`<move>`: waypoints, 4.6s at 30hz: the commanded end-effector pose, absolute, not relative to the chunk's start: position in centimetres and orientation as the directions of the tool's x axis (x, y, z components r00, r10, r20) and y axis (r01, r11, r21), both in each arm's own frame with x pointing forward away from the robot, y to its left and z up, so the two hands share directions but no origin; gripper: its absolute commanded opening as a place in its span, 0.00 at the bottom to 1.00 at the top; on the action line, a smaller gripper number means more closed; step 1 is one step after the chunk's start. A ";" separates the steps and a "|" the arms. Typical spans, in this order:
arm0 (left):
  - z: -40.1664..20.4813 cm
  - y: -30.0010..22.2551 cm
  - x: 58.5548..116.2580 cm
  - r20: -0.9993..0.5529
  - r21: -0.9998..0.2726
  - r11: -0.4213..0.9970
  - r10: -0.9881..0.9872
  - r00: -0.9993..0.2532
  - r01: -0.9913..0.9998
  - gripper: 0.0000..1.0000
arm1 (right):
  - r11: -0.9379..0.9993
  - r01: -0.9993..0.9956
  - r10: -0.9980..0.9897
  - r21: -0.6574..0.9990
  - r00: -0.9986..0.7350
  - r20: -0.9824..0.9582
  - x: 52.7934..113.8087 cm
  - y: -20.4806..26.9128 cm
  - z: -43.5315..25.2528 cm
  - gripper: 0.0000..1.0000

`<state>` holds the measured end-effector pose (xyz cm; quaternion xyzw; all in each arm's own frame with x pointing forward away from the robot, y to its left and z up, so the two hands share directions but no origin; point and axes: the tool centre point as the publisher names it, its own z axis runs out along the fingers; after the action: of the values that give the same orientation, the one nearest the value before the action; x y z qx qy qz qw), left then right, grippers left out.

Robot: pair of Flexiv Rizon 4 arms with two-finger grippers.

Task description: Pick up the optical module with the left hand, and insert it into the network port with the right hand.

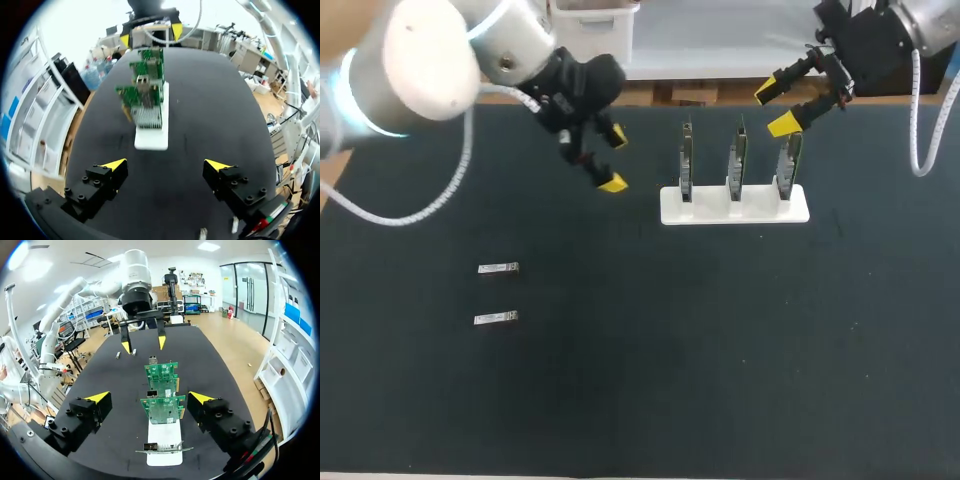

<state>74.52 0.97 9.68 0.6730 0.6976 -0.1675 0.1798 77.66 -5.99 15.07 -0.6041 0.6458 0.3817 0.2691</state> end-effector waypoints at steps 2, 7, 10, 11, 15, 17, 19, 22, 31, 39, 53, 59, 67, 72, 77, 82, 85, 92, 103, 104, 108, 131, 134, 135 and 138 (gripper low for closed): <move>11.2 5.7 70.4 -0.414 0.099 0.126 0.907 -0.074 0.987 1.00 | -0.017 -0.986 -0.575 0.164 -0.125 -0.809 77.4 -6.0 15.1 1.00; 11.1 10.0 68.6 -0.326 0.125 0.199 0.933 -0.149 0.972 1.00 | -0.017 -0.986 -0.575 0.164 -0.125 -0.809 77.4 -6.0 15.1 1.00; 10.5 12.1 67.5 -0.268 0.139 0.208 0.949 -0.166 0.968 1.00 | -0.017 -0.986 -0.575 0.164 -0.125 -0.809 77.4 -6.0 15.1 1.00; 10.3 12.7 67.1 -0.253 0.141 0.212 0.952 -0.172 0.967 1.00 | -0.017 -0.986 -0.575 0.164 -0.125 -0.809 77.4 -6.0 15.1 1.00; 9.2 14.4 65.8 -0.214 0.147 0.225 0.958 -0.191 0.963 1.00 | -0.017 -0.986 -0.575 0.164 -0.125 -0.809 77.4 -6.0 15.1 1.00; 8.4 15.1 65.2 -0.177 0.163 0.221 0.965 -0.192 0.962 1.00 | -0.017 -0.986 -0.575 0.164 -0.125 -0.809 77.4 -6.0 15.1 1.00; 7.7 15.7 64.6 -0.180 0.153 0.242 0.960 -0.214 0.958 1.00 | -0.017 -0.986 -0.575 0.164 -0.125 -0.809 77.4 -6.0 15.1 1.00; 6.5 16.8 64.2 -0.168 0.157 0.283 0.952 -0.257 0.946 1.00 | -0.017 -0.986 -0.575 0.164 -0.125 -0.809 77.4 -6.0 15.1 1.00; 4.1 18.8 63.9 -0.141 0.112 0.264 0.959 -0.247 0.958 1.00 | -0.017 -0.986 -0.575 0.164 -0.125 -0.809 77.4 -6.0 15.1 1.00; 2.6 18.9 64.5 -0.143 0.047 0.172 0.976 -0.164 0.984 1.00 | -0.017 -0.986 -0.575 0.164 -0.125 -0.809 77.4 -6.0 15.1 1.00; 0.3 19.1 65.0 -0.094 0.028 0.113 0.989 -0.110 0.993 1.00 | -0.017 -0.986 -0.575 0.164 -0.125 -0.809 77.4 -6.0 15.1 1.00; -0.3 19.2 64.5 -0.080 0.023 0.122 0.990 -0.120 0.992 1.00 | -0.017 -0.986 -0.575 0.164 -0.125 -0.809 77.4 -6.0 15.1 1.00; -1.2 19.1 64.1 -0.066 0.009 0.123 0.990 -0.123 0.992 1.00 | -0.017 -0.986 -0.575 0.164 -0.125 -0.809 77.4 -6.0 15.1 1.00; -1.5 19.1 64.1 -0.049 0.006 0.121 0.992 -0.120 0.993 1.00 | -0.017 -0.986 -0.575 0.164 -0.125 -0.809 77.4 -6.0 15.1 1.00; -1.8 19.0 64.2 -0.043 -0.004 0.110 0.993 -0.110 0.994 1.00 | -0.017 -0.986 -0.575 0.164 -0.125 -0.809 77.4 -6.0 15.1 1.00; -2.0 19.3 64.5 -0.042 -0.004 0.117 0.992 -0.117 0.993 1.00 | -0.017 -0.986 -0.575 0.164 -0.125 -0.809 77.4 -6.0 15.1 1.00; -2.1 19.4 64.6 -0.053 -0.022 0.130 0.990 -0.131 0.991 0.96 | -0.017 -0.986 -0.575 0.164 -0.125 -0.809 77.4 -6.0 15.1 1.00; -2.5 19.4 64.6 -0.048 -0.031 0.127 0.991 -0.128 0.991 0.00 | -0.017 -0.986 -0.575 0.164 -0.125 -0.809 77.4 -6.0 15.1 1.00; -2.6 18.8 64.6 -0.059 -0.038 0.141 0.988 -0.143 0.989 0.00 | -0.017 -0.986 -0.575 0.164 -0.125 -0.809 77.4 -6.0 15.1 1.00; -2.6 18.7 64.6 -0.061 -0.039 0.140 0.988 -0.143 0.989 0.00 | -0.017 -0.986 -0.575 0.164 -0.125 -0.809 77.4 -6.0 15.1 1.00; -2.5 18.1 64.6 -0.083 -0.038 0.147 0.985 -0.150 0.988 0.00 | -0.017 -0.986 -0.575 0.164 -0.125 -0.809 77.4 -6.0 15.1 1.00; 6.9 12.2 71.9 -0.536 0.065 0.266 0.822 -0.191 0.962 0.00 | -0.017 -0.986 -0.575 0.164 -0.125 -0.809 77.4 -6.0 15.1 1.00; 9.0 11.0 73.6 -0.647 0.046 0.313 0.733 -0.211 0.949 0.00 | -0.017 -0.986 -0.575 0.164 -0.125 -0.809 77.4 -6.0 15.1 1.00; 9.8 10.6 74.1 -0.676 0.054 0.323 0.708 -0.203 0.945 0.00 | -0.017 -0.986 -0.575 0.164 -0.125 -0.809 77.4 -6.0 15.1 1.00; 12.3 9.1 75.6 -0.747 0.081 0.329 0.645 -0.162 0.941 0.00 | -0.017 -0.986 -0.575 0.164 -0.125 -0.809 77.4 -6.0 15.1 1.00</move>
<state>75.04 9.60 11.45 0.5538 0.7607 -0.1708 0.2924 77.65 -5.98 15.07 -0.6041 0.6458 0.3816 0.2691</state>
